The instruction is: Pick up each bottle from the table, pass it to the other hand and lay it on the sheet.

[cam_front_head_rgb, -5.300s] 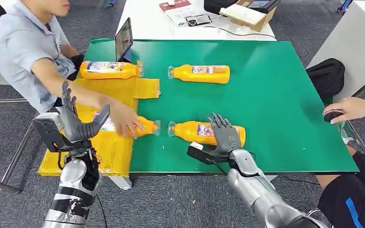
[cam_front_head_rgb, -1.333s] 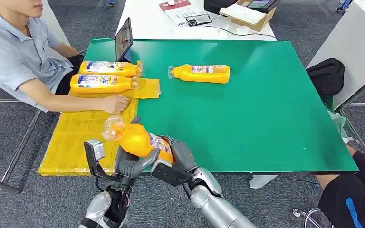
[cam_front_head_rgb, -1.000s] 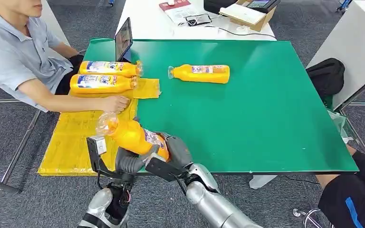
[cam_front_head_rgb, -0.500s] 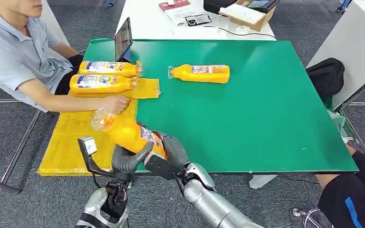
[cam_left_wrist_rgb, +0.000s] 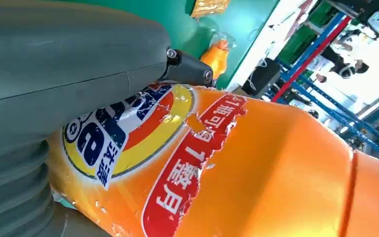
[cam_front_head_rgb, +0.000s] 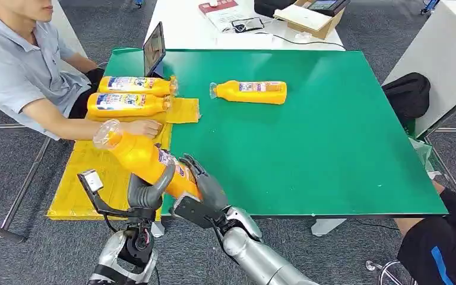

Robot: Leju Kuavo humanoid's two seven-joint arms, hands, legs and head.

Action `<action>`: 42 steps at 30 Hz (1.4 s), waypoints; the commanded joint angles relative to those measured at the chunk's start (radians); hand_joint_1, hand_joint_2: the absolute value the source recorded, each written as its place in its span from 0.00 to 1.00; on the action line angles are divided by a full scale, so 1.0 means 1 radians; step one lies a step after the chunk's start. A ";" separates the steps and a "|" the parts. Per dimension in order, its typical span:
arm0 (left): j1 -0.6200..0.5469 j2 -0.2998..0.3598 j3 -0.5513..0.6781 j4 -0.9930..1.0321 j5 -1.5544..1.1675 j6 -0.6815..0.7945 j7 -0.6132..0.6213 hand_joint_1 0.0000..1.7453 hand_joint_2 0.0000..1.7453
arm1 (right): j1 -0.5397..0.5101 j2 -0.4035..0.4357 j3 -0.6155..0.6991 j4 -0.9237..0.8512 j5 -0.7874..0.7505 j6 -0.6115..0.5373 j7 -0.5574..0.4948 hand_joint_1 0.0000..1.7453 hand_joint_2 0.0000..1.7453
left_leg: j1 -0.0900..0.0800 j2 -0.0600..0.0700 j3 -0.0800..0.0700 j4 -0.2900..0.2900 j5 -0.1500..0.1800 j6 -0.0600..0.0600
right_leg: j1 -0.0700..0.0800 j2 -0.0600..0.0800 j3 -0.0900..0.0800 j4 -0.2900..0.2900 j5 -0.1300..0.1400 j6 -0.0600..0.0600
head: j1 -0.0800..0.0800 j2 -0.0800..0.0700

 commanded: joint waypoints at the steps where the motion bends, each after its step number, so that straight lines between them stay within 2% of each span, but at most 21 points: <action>1: -0.013 -0.028 0.087 -0.020 0.117 -0.026 0.030 1.00 1.00 | -0.011 -0.001 0.027 0.037 -0.014 -0.035 0.001 0.00 0.00 | 0.001 0.001 0.004 0.000 -0.002 -0.001 | 0.001 0.001 0.004 0.000 -0.002 -0.002 | 0.000 0.000; 6: -0.070 -0.004 0.152 0.040 0.024 0.112 -0.035 1.00 1.00 | 0.047 -0.037 0.020 -0.083 0.007 -0.132 -0.011 0.00 0.00 | 0.001 -0.001 0.005 0.000 -0.002 -0.001 | 0.002 -0.001 0.006 0.000 -0.002 -0.002 | 0.000 0.000; 8: -0.122 0.046 0.123 0.125 -0.170 0.279 -0.064 1.00 1.00 | 0.086 -0.052 0.016 -0.141 0.036 -0.201 -0.018 0.00 0.00 | 0.001 -0.002 0.002 -0.001 0.000 -0.001 | 0.001 -0.002 0.003 -0.001 -0.001 -0.001 | 0.000 0.000; 10: -0.195 0.093 0.094 0.250 -0.305 0.313 -0.089 1.00 1.00 | 0.108 -0.070 0.008 -0.187 0.053 -0.250 -0.036 0.00 0.00 | 0.001 -0.004 0.005 -0.002 0.000 -0.002 | 0.001 -0.004 0.006 -0.001 -0.002 -0.002 | 0.000 0.000; 11: -0.258 0.122 0.056 0.357 -0.462 0.371 -0.099 0.95 1.00 | 0.120 -0.074 -0.019 -0.221 0.058 -0.316 -0.070 0.00 0.00 | 0.001 -0.005 0.004 -0.002 0.001 -0.001 | 0.001 -0.005 0.004 -0.001 -0.001 -0.002 | 0.000 0.000; 12: -0.297 0.126 0.058 0.414 -0.529 0.389 -0.101 0.96 1.00 | 0.125 -0.077 -0.042 -0.239 0.048 -0.335 -0.080 0.00 0.00 | 0.001 -0.005 0.006 -0.002 0.000 -0.002 | 0.001 -0.005 0.006 -0.001 -0.002 -0.003 | 0.000 0.000; 14: -0.377 0.145 0.052 0.524 -0.670 0.415 -0.076 0.97 1.00 | 0.136 -0.080 -0.102 -0.288 0.022 -0.376 -0.111 0.00 0.00 | 0.000 -0.005 0.002 -0.001 0.001 -0.001 | 0.000 -0.005 0.003 -0.001 -0.001 -0.001 | 0.000 0.000; 16: -0.465 0.165 0.070 0.636 -0.755 0.370 -0.047 1.00 1.00 | 0.150 -0.087 -0.158 -0.345 0.006 -0.419 -0.155 0.00 0.00 | 0.000 -0.006 0.002 -0.001 0.002 -0.001 | 0.000 -0.006 0.002 0.000 -0.001 -0.001 | 0.000 0.000; 18: -0.554 0.190 0.057 0.768 -0.922 0.489 -0.010 1.00 1.00 | 0.182 -0.089 -0.202 -0.412 -0.018 -0.430 -0.179 0.00 0.00 | 0.001 -0.006 0.003 0.000 0.001 -0.001 | 0.001 -0.006 0.004 0.000 -0.002 -0.002 | 0.000 0.000; 21: -0.618 0.229 0.015 0.889 -1.204 0.594 0.053 1.00 1.00 | 0.232 -0.095 -0.205 -0.464 -0.022 -0.383 -0.172 0.00 0.00 | 0.001 -0.007 0.003 0.001 0.001 -0.002 | 0.001 -0.007 0.005 0.001 -0.002 -0.003 | 0.000 0.000; 23: -0.641 0.242 -0.005 0.930 -1.302 0.566 0.096 1.00 1.00 | 0.251 -0.104 -0.190 -0.450 -0.016 -0.350 -0.164 0.00 0.00 | 0.001 -0.003 0.005 0.000 0.000 -0.002 | 0.001 -0.003 0.006 0.000 -0.002 -0.003 | 0.000 0.000; 34: -0.639 0.235 -0.005 0.929 -1.306 0.570 0.101 1.00 1.00 | 0.251 -0.103 -0.190 -0.444 -0.018 -0.349 -0.164 0.00 0.00 | 0.001 0.000 0.004 0.001 -0.001 -0.002 | 0.001 0.000 0.004 0.001 -0.002 -0.002 | 0.000 0.000; 39: -0.721 0.227 -0.052 1.043 -1.438 0.401 0.226 1.00 1.00 | 0.237 -0.109 -0.191 -0.420 0.002 -0.371 -0.208 0.00 0.00 | 0.002 0.000 0.003 0.001 0.000 -0.002 | 0.002 0.000 0.003 0.001 -0.001 -0.003 | 0.000 0.000; 42: -0.719 0.225 -0.126 1.075 -1.578 0.382 0.295 1.00 1.00 | 0.218 -0.105 -0.187 -0.414 -0.049 -0.368 -0.208 0.00 0.00 | 0.002 -0.001 0.003 0.002 0.000 -0.002 | 0.002 -0.001 0.004 0.002 -0.002 -0.003 | 0.000 0.000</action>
